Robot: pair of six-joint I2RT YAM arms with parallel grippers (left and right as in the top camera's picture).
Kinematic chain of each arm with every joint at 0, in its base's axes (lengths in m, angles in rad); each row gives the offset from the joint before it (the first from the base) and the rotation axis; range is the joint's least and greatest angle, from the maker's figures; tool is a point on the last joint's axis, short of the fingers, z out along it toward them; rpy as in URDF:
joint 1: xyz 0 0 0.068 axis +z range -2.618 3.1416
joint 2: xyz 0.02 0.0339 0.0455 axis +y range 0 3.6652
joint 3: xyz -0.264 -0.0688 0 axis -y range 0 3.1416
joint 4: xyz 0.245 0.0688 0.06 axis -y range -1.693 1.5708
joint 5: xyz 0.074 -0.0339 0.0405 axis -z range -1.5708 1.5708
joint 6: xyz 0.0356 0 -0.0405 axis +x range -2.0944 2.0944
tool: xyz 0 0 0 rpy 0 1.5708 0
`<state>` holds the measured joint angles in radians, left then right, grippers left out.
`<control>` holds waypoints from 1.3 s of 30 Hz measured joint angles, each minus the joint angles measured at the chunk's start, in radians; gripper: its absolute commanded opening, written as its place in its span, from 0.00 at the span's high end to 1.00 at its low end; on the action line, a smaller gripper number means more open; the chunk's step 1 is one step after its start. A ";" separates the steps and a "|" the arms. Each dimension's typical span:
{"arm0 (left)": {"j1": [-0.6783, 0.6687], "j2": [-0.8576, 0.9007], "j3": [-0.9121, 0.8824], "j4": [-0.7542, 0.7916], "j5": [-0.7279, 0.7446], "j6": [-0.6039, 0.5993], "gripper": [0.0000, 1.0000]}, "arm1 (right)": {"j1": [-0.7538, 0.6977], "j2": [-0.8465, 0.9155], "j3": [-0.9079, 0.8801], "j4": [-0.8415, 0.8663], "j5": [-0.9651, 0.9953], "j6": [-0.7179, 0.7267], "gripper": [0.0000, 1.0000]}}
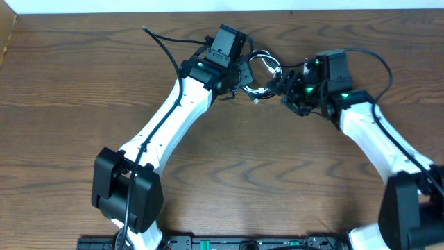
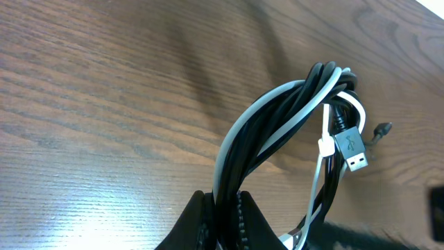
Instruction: Untangle cables
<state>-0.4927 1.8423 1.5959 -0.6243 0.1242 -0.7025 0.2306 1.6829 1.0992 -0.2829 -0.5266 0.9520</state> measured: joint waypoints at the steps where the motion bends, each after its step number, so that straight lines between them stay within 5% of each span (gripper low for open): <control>1: 0.000 0.000 0.000 0.000 0.000 0.000 0.92 | 0.003 0.017 0.000 0.019 0.000 0.007 0.32; 5: 0.000 0.000 0.000 0.000 0.000 -0.002 0.93 | 0.010 0.066 0.000 0.092 0.000 0.029 0.43; 7: 0.000 0.000 0.000 0.001 0.000 -0.008 0.93 | 0.011 0.091 0.000 0.114 0.003 0.034 0.60; 9: 0.000 0.000 0.000 0.004 0.001 -0.015 0.93 | 0.011 0.111 0.000 0.117 0.011 0.030 0.94; 10: 0.000 0.000 0.000 0.004 0.004 -0.019 0.93 | 0.011 0.121 0.000 0.118 0.014 0.027 0.99; 27: 0.016 0.000 0.000 -0.021 0.049 -0.078 0.93 | -0.057 0.065 0.001 0.205 -0.117 -0.215 0.99; 39: 0.084 0.000 0.000 0.057 0.441 -0.064 0.93 | -0.044 0.042 0.005 -0.056 -0.002 -0.377 0.99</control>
<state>-0.4088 1.8423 1.5955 -0.5671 0.5652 -0.7662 0.1867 1.7252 1.1042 -0.3389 -0.5289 0.5747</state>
